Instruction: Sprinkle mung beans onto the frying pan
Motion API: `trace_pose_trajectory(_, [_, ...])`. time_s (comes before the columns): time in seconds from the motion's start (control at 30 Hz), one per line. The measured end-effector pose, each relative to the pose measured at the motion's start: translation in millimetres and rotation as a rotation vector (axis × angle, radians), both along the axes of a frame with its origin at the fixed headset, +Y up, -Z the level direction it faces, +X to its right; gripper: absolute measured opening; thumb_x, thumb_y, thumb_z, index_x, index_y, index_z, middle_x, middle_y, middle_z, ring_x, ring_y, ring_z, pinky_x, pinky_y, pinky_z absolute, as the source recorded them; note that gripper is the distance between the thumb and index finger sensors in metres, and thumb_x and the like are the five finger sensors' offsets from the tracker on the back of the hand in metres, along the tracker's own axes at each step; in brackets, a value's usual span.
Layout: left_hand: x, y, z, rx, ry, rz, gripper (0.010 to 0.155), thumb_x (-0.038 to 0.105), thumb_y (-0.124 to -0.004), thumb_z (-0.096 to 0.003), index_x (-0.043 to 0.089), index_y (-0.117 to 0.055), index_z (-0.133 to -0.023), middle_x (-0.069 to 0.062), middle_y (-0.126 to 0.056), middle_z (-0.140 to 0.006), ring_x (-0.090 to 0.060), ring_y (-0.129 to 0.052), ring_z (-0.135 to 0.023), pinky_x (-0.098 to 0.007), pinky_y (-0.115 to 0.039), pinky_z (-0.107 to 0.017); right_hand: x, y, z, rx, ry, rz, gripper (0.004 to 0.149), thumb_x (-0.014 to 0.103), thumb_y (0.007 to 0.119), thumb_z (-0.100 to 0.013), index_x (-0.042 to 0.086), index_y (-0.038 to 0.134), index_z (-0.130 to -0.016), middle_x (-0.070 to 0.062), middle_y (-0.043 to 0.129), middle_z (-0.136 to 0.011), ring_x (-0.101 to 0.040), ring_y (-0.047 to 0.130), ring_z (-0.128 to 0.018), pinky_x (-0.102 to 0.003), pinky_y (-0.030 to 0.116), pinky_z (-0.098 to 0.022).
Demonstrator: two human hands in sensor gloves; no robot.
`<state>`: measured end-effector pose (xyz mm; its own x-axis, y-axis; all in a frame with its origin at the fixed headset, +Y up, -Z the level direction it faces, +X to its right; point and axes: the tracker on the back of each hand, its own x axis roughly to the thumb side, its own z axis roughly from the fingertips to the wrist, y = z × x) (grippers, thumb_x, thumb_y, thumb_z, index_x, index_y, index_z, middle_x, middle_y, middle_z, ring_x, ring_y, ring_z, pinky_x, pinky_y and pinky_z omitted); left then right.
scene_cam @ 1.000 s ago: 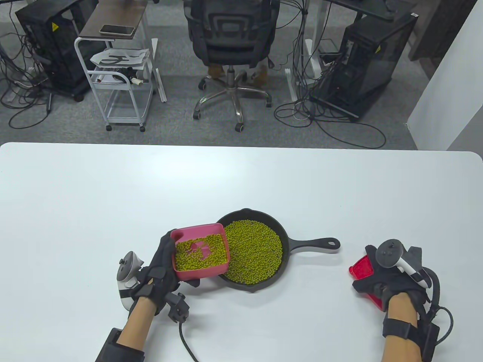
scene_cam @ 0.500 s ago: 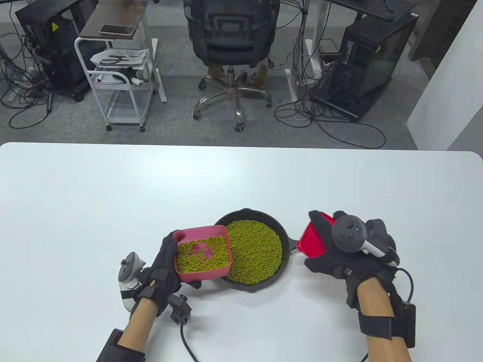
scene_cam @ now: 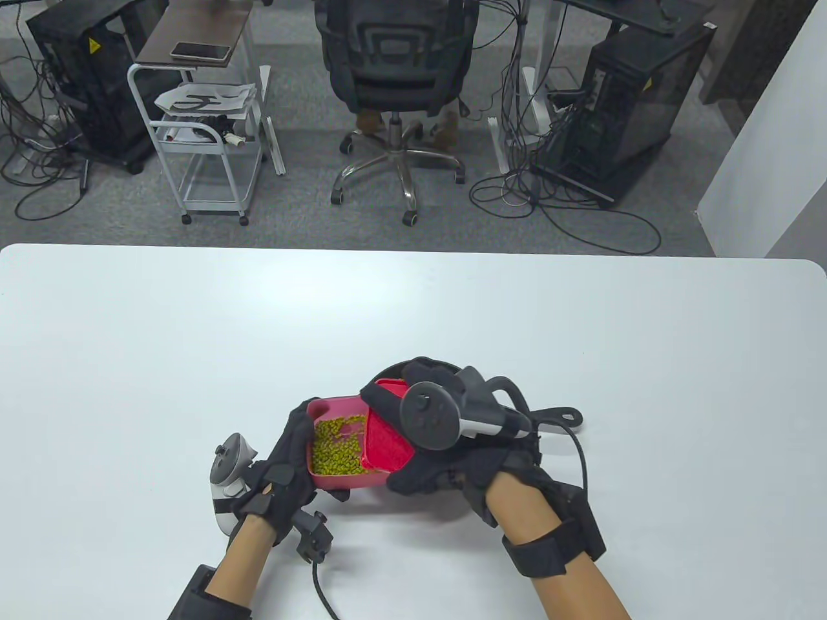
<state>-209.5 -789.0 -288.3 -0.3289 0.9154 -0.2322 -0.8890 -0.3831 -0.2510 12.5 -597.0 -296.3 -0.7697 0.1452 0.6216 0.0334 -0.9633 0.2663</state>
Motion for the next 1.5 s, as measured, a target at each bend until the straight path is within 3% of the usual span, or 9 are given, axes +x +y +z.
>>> trace_pose_trajectory(0.37, [11,1,2,0.044,-0.060,0.017,0.076,0.072,-0.048,-0.0556,0.029,-0.026,-0.114,-0.020,-0.045,-0.114,-0.043,-0.087,-0.069,-0.047,-0.087,-0.033,-36,-20,-4,-0.050,0.067,0.034,0.110,0.067,0.097,-0.038,0.036,0.026,-0.116,-0.032,0.028,-0.123,-0.062,0.036,-0.104,-0.078,0.043,-0.070])
trace_pose_trajectory(0.9, [18,-3,4,0.024,-0.072,0.018,0.083,0.077,-0.048,-0.0547,0.025,-0.024,-0.114,-0.021,-0.042,-0.115,-0.045,-0.086,-0.070,-0.048,-0.087,-0.034,-35,-27,-3,-0.039,0.094,-0.003,0.112,0.064,0.100,-0.037,0.036,0.025,-0.115,-0.029,0.030,-0.124,-0.061,0.037,-0.105,-0.077,0.043,-0.071])
trace_pose_trajectory(1.13, [18,-4,4,0.019,-0.081,-0.009,0.085,0.076,-0.062,-0.0553,0.026,-0.025,-0.113,-0.020,-0.045,-0.114,-0.044,-0.088,-0.070,-0.049,-0.087,-0.037,-29,-30,-4,-0.054,0.075,-0.035,0.111,0.064,0.097,-0.038,0.036,0.023,-0.115,-0.025,0.032,-0.125,-0.059,0.037,-0.106,-0.076,0.043,-0.071])
trace_pose_trajectory(1.23, [18,-4,3,0.020,-0.078,-0.009,0.083,0.075,-0.060,-0.0556,0.027,-0.025,-0.113,-0.019,-0.046,-0.114,-0.043,-0.089,-0.070,-0.049,-0.087,-0.038,-19,-32,-4,-0.027,0.067,-0.126,0.107,0.068,0.092,-0.040,0.036,0.023,-0.115,-0.023,0.031,-0.126,-0.057,0.034,-0.108,-0.075,0.042,-0.072])
trace_pose_trajectory(1.3, [18,-5,3,0.027,-0.076,0.013,0.082,0.075,-0.059,-0.0557,0.027,-0.024,-0.113,-0.019,-0.046,-0.114,-0.043,-0.089,-0.070,-0.048,-0.087,-0.038,-8,-33,-4,0.008,0.007,-0.222,0.098,0.072,0.079,-0.046,0.035,0.023,-0.116,-0.024,0.026,-0.125,-0.057,0.030,-0.108,-0.075,0.044,-0.071])
trace_pose_trajectory(1.37, [17,-4,2,0.027,-0.069,0.023,0.082,0.075,-0.059,-0.0558,0.027,-0.024,-0.113,-0.019,-0.046,-0.114,-0.042,-0.089,-0.070,-0.048,-0.087,-0.038,14,-36,-6,0.010,-0.146,-0.360,0.094,0.072,0.073,-0.049,0.032,0.022,-0.117,-0.025,0.026,-0.125,-0.057,0.033,-0.108,-0.074,0.045,-0.071])
trace_pose_trajectory(1.43, [16,-4,2,0.031,-0.058,0.028,0.082,0.075,-0.058,-0.0556,0.027,-0.024,-0.113,-0.018,-0.046,-0.114,-0.042,-0.090,-0.070,-0.048,-0.087,-0.038,35,-44,-10,0.017,-0.318,-0.462,0.089,0.072,0.064,-0.052,0.028,0.022,-0.117,-0.026,0.034,-0.123,-0.057,0.046,-0.103,-0.070,0.057,-0.067])
trace_pose_trajectory(1.47, [16,-4,1,0.028,-0.057,0.032,0.082,0.075,-0.058,-0.0555,0.027,-0.024,-0.113,-0.018,-0.046,-0.114,-0.042,-0.090,-0.070,-0.048,-0.087,-0.038,43,-48,-11,-0.003,-0.384,-0.503,0.087,0.072,0.060,-0.053,0.024,0.025,-0.117,-0.027,0.041,-0.121,-0.058,0.055,-0.098,-0.066,0.064,-0.064])
trace_pose_trajectory(1.5, [16,-4,1,0.031,-0.059,0.036,0.082,0.075,-0.058,-0.0556,0.028,-0.025,-0.114,-0.018,-0.046,-0.114,-0.042,-0.089,-0.070,-0.048,-0.087,-0.038,56,-61,-12,-0.104,-0.487,-0.581,0.086,0.072,0.058,-0.054,0.022,0.027,-0.117,-0.028,0.045,-0.119,-0.058,0.059,-0.094,-0.063,0.067,-0.062])
